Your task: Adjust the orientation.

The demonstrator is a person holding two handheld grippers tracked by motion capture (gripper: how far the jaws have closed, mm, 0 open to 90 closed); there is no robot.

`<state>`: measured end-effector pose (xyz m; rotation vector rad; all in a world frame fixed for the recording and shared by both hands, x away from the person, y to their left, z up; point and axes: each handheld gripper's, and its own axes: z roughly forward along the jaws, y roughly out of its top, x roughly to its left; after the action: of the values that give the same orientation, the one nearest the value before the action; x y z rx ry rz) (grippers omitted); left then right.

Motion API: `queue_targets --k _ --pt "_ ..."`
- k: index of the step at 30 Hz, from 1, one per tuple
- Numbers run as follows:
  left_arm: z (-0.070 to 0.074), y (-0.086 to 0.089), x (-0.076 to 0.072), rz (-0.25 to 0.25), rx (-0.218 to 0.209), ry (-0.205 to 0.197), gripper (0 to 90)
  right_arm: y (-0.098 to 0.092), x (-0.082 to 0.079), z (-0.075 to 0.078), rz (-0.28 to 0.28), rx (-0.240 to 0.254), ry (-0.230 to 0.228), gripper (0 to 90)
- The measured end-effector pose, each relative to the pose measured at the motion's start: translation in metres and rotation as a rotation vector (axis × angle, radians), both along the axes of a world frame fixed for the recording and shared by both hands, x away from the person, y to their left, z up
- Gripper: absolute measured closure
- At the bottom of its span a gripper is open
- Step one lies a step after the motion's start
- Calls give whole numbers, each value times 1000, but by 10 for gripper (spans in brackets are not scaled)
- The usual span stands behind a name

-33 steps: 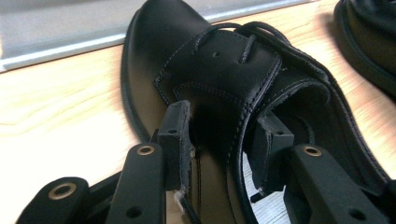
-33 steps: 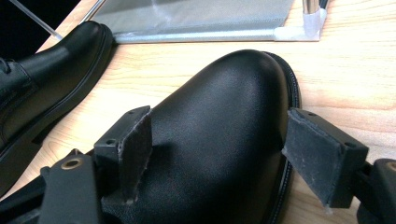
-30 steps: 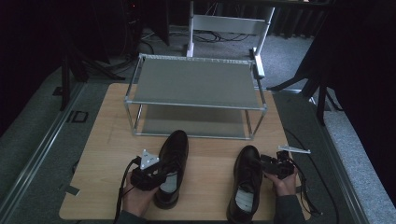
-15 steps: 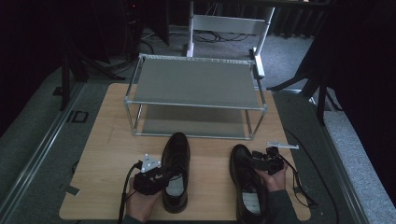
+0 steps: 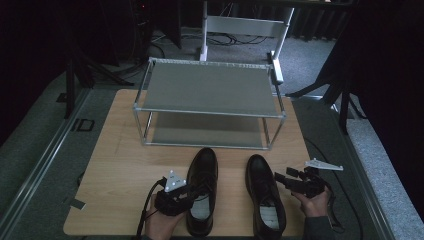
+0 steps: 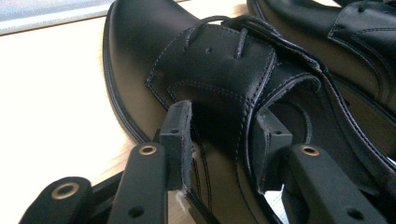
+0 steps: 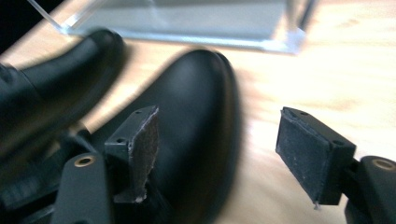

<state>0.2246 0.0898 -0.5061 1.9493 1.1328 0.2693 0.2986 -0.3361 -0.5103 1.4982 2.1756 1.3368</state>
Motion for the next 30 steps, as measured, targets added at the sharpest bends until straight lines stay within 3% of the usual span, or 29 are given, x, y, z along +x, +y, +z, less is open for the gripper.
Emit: queue_targets --k 2,6,12,17,20,26,30 --pt "-1 1 0 0 -10 0 625 -2 -3 -1 -5 -15 1 299" --pt "-1 2 0 -5 -12 -1 620 -12 -18 -12 -11 -107 26 325" --pt "0 3 0 -10 -12 1 615 -8 -35 -22 39 -201 56 346" --pt "-1 3 0 -12 -16 2 614 -8 -43 -30 60 -219 85 375" --pt "-1 3 0 -11 -19 0 615 -8 -42 -32 69 -202 94 422" --pt "-2 1 -1 -6 -22 -7 619 -2 -37 -33 71 -161 98 514" --pt "-2 1 -1 -2 -23 -8 619 12 -26 -31 81 -181 93 567"
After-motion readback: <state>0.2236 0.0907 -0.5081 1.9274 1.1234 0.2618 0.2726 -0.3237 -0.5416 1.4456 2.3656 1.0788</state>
